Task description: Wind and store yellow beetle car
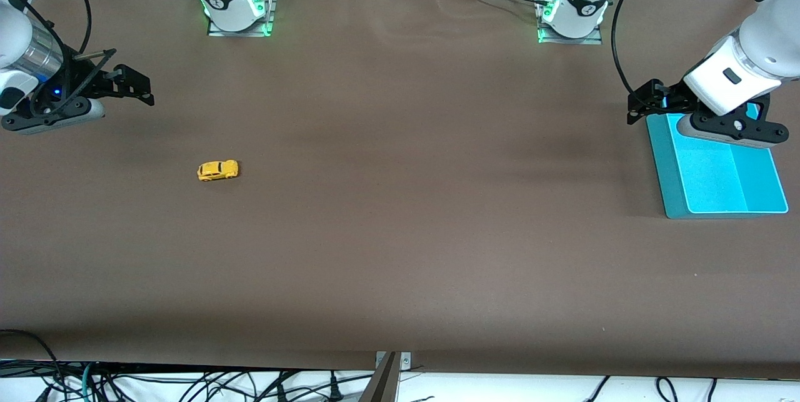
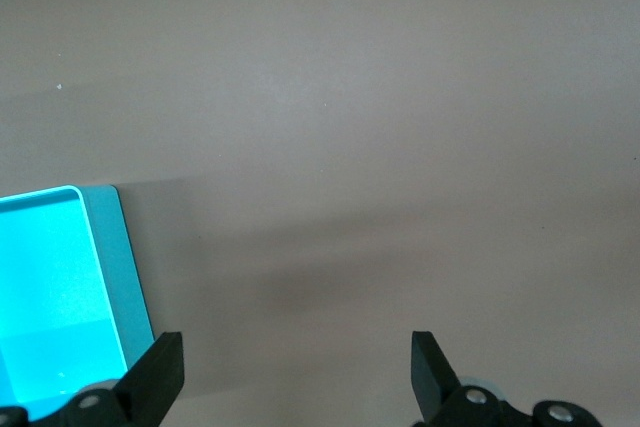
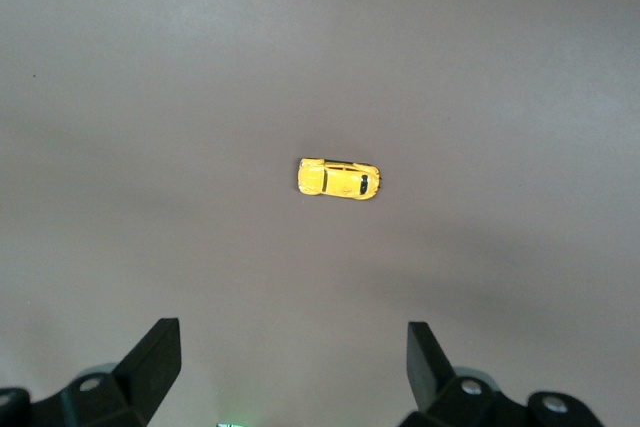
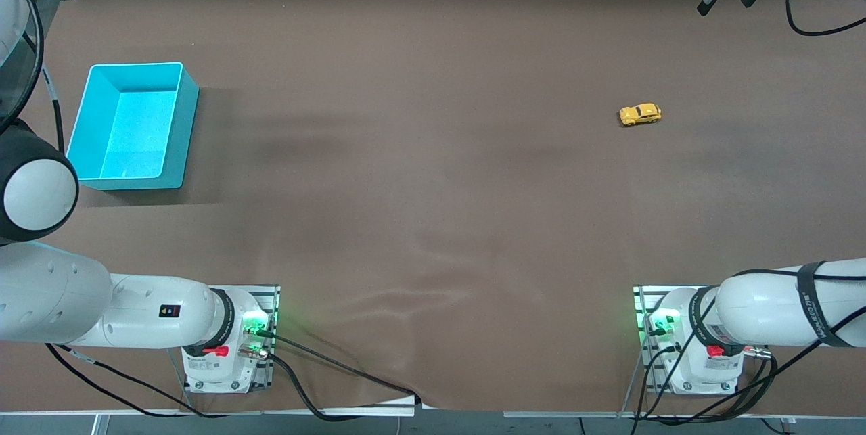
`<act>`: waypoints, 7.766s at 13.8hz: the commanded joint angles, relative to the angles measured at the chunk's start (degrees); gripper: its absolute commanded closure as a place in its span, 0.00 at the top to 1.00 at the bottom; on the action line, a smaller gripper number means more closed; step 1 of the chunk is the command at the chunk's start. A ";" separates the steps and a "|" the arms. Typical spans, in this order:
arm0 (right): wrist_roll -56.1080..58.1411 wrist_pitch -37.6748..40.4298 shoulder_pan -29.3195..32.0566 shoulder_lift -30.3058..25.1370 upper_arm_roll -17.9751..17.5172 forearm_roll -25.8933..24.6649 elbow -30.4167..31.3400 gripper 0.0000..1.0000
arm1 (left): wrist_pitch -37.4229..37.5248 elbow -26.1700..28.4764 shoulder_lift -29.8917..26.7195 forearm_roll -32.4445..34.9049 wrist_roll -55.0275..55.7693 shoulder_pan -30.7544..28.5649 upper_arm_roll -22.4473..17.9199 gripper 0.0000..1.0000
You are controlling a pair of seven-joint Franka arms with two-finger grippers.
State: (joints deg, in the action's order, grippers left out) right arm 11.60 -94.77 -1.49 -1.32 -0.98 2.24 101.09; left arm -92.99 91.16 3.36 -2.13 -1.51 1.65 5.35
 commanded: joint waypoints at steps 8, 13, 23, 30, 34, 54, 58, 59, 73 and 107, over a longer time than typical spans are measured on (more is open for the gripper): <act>-0.79 1.69 0.17 0.35 -0.25 -0.83 -1.25 1.00 | 1.58 -1.95 0.78 0.11 0.46 -0.07 0.18 1.00; -0.62 1.69 0.17 0.35 -0.25 -0.92 -0.99 1.00 | 1.50 -1.95 0.78 0.20 0.46 0.02 0.36 1.00; -0.53 1.69 0.17 0.35 -0.25 -0.92 -0.90 1.00 | 1.50 -1.95 0.86 0.20 0.46 0.02 0.45 1.00; -0.53 1.69 0.17 0.35 -0.25 -1.27 -0.98 1.00 | 1.50 -2.04 0.86 0.29 0.46 0.19 0.53 1.00; -0.61 0.99 0.17 0.53 -0.25 -1.36 0.41 1.00 | 1.50 -2.04 0.86 0.29 0.46 0.28 0.53 1.00; 81.99 -56.48 1.84 18.62 -0.34 -0.66 31.80 1.00 | 1.50 -2.04 0.78 0.20 0.46 0.63 0.62 1.00; 82.35 -58.87 1.93 20.65 -0.34 -0.57 31.80 0.91 | 1.50 -2.04 0.78 0.20 0.46 0.72 0.62 1.00; 82.27 -58.78 1.93 20.65 -0.34 -0.57 31.71 0.77 | 1.50 -2.04 0.86 0.29 0.46 0.72 0.62 1.00; 75.49 -52.19 1.67 19.77 -7.11 -0.04 28.63 0.06 | 1.50 -2.04 0.78 0.29 0.46 0.72 0.71 1.00; 91.06 -39.38 16.09 21.36 -5.16 0.41 18.55 1.00 | 1.58 -2.04 0.78 0.29 0.37 0.81 0.80 1.00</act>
State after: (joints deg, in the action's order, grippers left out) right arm 104.47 -138.72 15.25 20.66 -4.71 2.83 123.47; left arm -92.99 91.10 3.39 -2.13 -1.51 2.17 6.15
